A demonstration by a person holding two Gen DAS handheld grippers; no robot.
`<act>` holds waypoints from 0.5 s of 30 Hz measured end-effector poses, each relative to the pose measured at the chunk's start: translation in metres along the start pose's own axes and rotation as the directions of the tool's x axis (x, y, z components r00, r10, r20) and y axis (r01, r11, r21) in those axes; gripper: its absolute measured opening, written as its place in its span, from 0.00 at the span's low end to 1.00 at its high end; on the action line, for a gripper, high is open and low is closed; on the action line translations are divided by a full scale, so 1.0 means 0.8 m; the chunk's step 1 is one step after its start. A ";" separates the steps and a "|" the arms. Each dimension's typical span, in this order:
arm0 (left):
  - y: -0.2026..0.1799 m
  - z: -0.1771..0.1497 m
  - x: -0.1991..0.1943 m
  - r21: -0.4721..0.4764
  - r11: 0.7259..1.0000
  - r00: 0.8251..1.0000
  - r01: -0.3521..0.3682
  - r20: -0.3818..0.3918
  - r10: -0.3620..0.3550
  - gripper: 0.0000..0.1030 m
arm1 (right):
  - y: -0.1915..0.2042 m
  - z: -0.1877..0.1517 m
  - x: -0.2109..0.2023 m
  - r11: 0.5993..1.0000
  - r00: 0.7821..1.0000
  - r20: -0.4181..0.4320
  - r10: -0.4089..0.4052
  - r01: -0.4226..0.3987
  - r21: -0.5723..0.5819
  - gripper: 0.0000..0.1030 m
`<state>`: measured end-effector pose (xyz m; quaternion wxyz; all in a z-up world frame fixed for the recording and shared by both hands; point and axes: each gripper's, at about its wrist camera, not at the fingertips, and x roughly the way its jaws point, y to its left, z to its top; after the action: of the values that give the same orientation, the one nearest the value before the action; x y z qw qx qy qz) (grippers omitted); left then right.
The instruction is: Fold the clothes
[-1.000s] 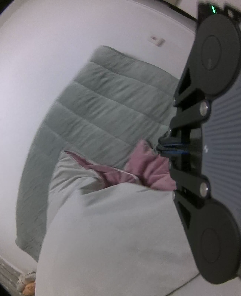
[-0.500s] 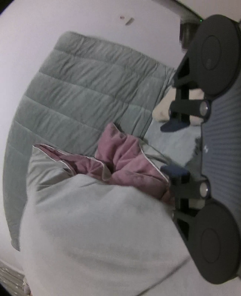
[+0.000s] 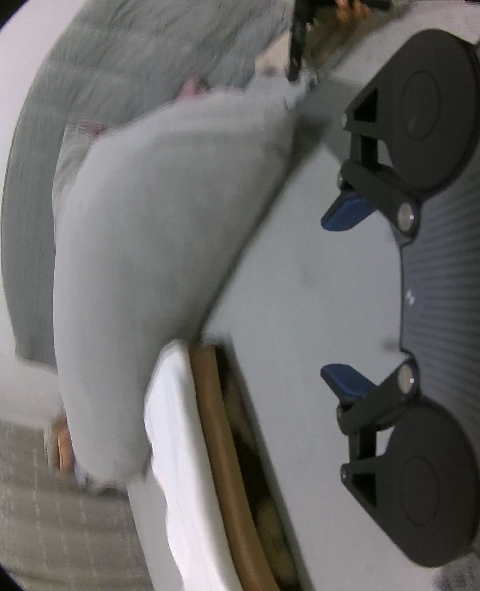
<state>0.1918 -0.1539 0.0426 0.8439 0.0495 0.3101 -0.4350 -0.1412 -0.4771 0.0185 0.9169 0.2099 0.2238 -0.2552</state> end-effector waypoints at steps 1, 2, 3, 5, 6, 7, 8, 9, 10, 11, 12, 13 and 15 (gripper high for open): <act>0.016 -0.003 -0.007 -0.011 0.999 0.999 -0.034 -0.003 0.034 0.78 | 0.003 0.004 0.005 1.000 1.000 -0.003 0.008 -0.008 -0.013 0.35; 0.028 -0.006 -0.010 -0.029 0.998 0.998 -0.055 -0.007 0.055 0.78 | 0.006 0.007 0.012 1.000 1.000 -0.007 0.015 -0.015 -0.027 0.36; 0.039 -0.008 -0.011 -0.047 0.996 0.997 -0.074 -0.013 0.074 0.78 | 0.011 0.009 0.021 0.999 1.000 -0.015 0.017 -0.017 -0.042 0.36; 0.054 -0.014 -0.011 -0.068 0.992 0.994 -0.105 -0.024 0.104 0.78 | 0.018 0.012 0.038 0.998 0.999 -0.032 0.023 -0.025 -0.058 0.36; 0.060 -0.017 -0.010 -0.073 0.990 0.993 -0.117 -0.029 0.116 0.78 | 0.022 0.012 0.046 0.997 0.999 -0.041 0.025 -0.028 -0.067 0.36; 0.064 -0.019 -0.008 -0.078 0.989 0.992 -0.125 -0.032 0.123 0.78 | 0.025 0.012 0.054 0.997 0.998 -0.051 0.028 -0.032 -0.076 0.36; 0.068 -0.022 -0.006 -0.086 0.989 0.992 -0.121 -0.039 0.118 0.78 | 0.029 0.011 0.060 0.996 0.998 -0.058 0.027 -0.032 -0.086 0.36; 0.073 -0.026 -0.003 -0.097 0.989 0.993 -0.111 -0.052 0.106 0.78 | 0.031 0.010 0.064 0.994 0.998 -0.058 0.018 -0.024 -0.102 0.36; 0.075 -0.028 0.001 -0.103 0.990 0.993 -0.099 -0.072 0.091 0.78 | 0.034 0.009 0.069 0.993 0.998 -0.058 0.009 -0.015 -0.118 0.36; 0.076 -0.031 0.004 -0.097 0.991 0.993 -0.087 -0.093 0.078 0.78 | 0.036 0.007 0.073 0.991 0.998 -0.057 -0.001 -0.007 -0.134 0.36; 0.075 -0.034 0.007 -0.086 0.993 0.992 -0.079 -0.109 0.070 0.76 | 0.039 0.006 0.077 0.989 0.998 -0.057 -0.010 0.002 -0.150 0.37; 0.070 -0.038 0.009 -0.058 0.995 0.991 -0.086 -0.109 0.079 0.71 | 0.042 0.005 0.081 0.986 0.998 -0.056 -0.020 0.010 -0.166 0.38; 0.062 -0.045 0.008 -0.011 0.995 0.989 -0.102 -0.106 0.101 0.58 | 0.045 0.003 0.085 0.981 0.998 -0.054 -0.031 0.020 -0.192 0.37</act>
<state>0.2149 -0.1152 0.0007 0.8479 0.0811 0.3547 -0.3857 -0.0676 -0.4753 -0.0054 0.9228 0.1249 0.2758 -0.2382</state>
